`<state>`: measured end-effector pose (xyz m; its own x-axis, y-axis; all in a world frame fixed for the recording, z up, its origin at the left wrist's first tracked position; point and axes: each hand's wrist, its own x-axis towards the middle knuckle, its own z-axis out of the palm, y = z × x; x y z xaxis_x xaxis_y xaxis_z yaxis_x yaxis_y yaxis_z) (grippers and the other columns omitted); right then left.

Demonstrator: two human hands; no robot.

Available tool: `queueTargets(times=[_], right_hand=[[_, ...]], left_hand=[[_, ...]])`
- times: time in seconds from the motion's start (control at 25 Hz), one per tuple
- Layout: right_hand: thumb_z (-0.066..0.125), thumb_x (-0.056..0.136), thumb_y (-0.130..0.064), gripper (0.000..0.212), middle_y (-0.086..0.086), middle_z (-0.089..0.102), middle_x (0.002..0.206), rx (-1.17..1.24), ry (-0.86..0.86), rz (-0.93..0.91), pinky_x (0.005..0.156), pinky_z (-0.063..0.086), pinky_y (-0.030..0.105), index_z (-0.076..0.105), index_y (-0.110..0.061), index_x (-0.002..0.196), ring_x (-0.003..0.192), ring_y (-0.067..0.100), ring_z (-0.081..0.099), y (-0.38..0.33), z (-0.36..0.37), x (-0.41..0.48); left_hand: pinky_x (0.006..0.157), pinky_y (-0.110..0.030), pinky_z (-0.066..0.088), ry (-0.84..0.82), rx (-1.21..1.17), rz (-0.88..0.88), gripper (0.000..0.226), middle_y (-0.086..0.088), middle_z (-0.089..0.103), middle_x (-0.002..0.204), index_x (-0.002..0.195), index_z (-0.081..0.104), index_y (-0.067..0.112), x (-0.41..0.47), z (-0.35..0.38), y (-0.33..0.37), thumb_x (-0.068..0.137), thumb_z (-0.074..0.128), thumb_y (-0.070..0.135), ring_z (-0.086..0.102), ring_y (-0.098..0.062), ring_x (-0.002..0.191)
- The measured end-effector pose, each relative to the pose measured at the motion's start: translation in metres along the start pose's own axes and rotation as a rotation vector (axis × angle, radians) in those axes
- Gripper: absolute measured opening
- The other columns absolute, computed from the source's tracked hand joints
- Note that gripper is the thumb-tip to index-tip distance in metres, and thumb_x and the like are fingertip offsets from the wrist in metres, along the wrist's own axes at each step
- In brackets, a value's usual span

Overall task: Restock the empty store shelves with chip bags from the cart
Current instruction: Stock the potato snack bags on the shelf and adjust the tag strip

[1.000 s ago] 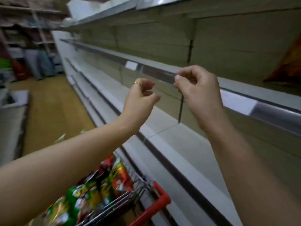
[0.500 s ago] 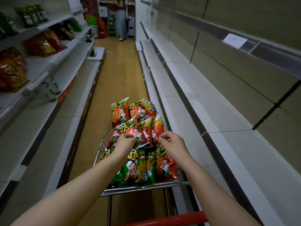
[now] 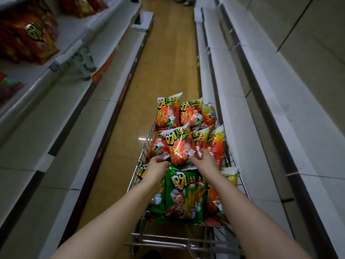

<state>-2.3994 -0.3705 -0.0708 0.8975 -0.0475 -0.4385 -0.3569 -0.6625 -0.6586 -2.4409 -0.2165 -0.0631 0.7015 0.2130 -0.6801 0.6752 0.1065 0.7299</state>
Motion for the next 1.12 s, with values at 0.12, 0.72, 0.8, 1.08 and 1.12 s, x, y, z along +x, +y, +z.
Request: queueTargets(times=[0.12,0.72,0.8,1.08,1.12], right_hand=[[0.062,0.086,-0.041,0.082,0.014,0.029,0.15,-0.029,-0.013,0.087,0.105,0.034,0.04,0.017,-0.009,0.148,0.134,0.032,0.034,0.007,0.018,0.042],[0.054,0.091,-0.038,0.062,0.011,0.04,0.141,-0.347,0.367,-0.058,0.103,0.033,0.04,0.031,-0.014,0.144,0.13,0.028,0.033,0.004,0.0,0.016],[0.055,0.091,-0.037,0.062,0.011,0.042,0.138,-0.241,0.445,-0.104,0.103,0.034,0.039,0.031,-0.015,0.144,0.129,0.026,0.034,0.0,-0.016,-0.001],[0.06,0.089,-0.032,0.056,0.005,0.051,0.125,0.139,0.57,-0.362,0.099,0.039,0.03,0.042,-0.016,0.139,0.12,0.018,0.045,-0.012,-0.077,-0.101],[0.06,0.088,-0.033,0.054,0.004,0.052,0.121,0.164,0.576,-0.403,0.098,0.042,0.032,0.044,-0.018,0.138,0.117,0.017,0.047,-0.013,-0.087,-0.117]], left_hand=[[0.069,-0.026,0.043,-0.015,-0.037,-0.039,0.04,-0.005,0.054,0.088,0.131,0.043,0.005,0.018,0.002,-0.002,0.091,0.052,0.004,0.054,-0.014,0.079],[0.093,-0.03,0.038,-0.135,0.03,0.082,0.059,-0.011,0.048,0.136,0.143,0.033,0.011,0.007,0.023,0.009,0.091,0.06,0.018,0.048,-0.025,0.123],[0.098,-0.031,0.035,-0.183,0.031,0.145,0.066,-0.01,0.042,0.144,0.146,0.028,0.012,-0.007,0.029,0.016,0.09,0.061,0.025,0.042,-0.026,0.13],[0.108,-0.035,0.033,-0.333,0.001,0.449,0.095,0.001,0.037,0.147,0.148,0.02,0.026,-0.084,0.045,0.046,0.073,0.07,0.057,0.041,-0.021,0.133],[0.108,-0.038,0.037,-0.363,0.0,0.493,0.102,0.001,0.043,0.144,0.147,0.023,0.03,-0.097,0.048,0.053,0.064,0.073,0.064,0.047,-0.02,0.127]])
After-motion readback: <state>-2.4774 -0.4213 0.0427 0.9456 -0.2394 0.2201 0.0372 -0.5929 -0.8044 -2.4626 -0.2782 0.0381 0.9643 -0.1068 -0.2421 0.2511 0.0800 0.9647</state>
